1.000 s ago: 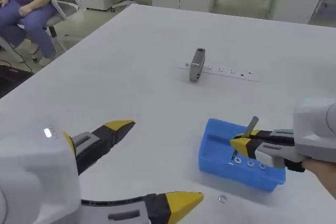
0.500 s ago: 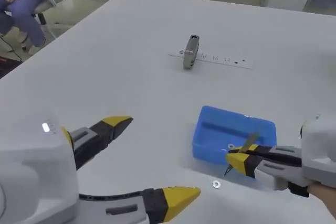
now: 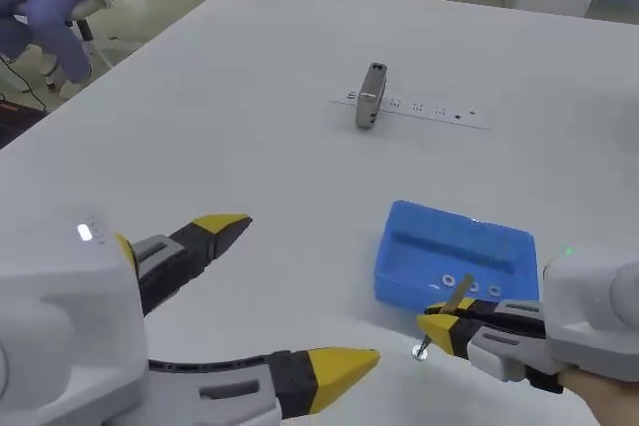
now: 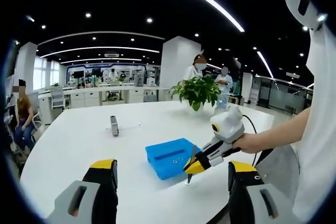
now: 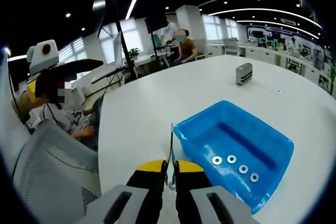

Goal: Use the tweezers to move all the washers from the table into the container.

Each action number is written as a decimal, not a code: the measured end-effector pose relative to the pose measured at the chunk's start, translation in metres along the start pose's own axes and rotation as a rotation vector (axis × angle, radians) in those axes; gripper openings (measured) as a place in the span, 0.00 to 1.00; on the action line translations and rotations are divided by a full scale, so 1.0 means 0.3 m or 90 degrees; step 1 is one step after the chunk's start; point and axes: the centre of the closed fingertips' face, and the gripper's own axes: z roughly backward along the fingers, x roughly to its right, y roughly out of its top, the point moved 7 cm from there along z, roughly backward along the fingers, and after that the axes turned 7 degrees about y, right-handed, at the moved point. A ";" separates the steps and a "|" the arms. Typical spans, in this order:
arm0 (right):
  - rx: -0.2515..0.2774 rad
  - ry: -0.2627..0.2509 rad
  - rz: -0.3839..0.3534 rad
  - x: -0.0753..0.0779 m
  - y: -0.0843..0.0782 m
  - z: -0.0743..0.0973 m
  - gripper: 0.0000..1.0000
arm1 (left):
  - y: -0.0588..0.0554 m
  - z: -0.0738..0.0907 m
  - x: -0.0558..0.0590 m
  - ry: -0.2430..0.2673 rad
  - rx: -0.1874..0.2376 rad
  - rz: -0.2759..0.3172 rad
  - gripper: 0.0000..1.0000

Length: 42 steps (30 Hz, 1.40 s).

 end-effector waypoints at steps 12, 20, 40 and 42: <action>-0.019 0.010 0.022 -0.005 -0.007 -0.003 0.04 | -0.002 -0.005 0.003 -0.003 -0.002 0.001 0.89; -0.015 0.008 0.034 -0.005 -0.008 -0.006 0.04 | -0.002 -0.003 0.007 -0.002 -0.001 -0.001 0.89; -0.022 0.019 0.093 -0.016 -0.011 -0.002 0.04 | -0.005 0.006 -0.005 0.006 0.004 0.003 0.89; -0.019 0.024 0.092 -0.018 -0.011 -0.005 0.04 | -0.004 0.008 -0.007 0.008 0.005 0.003 0.89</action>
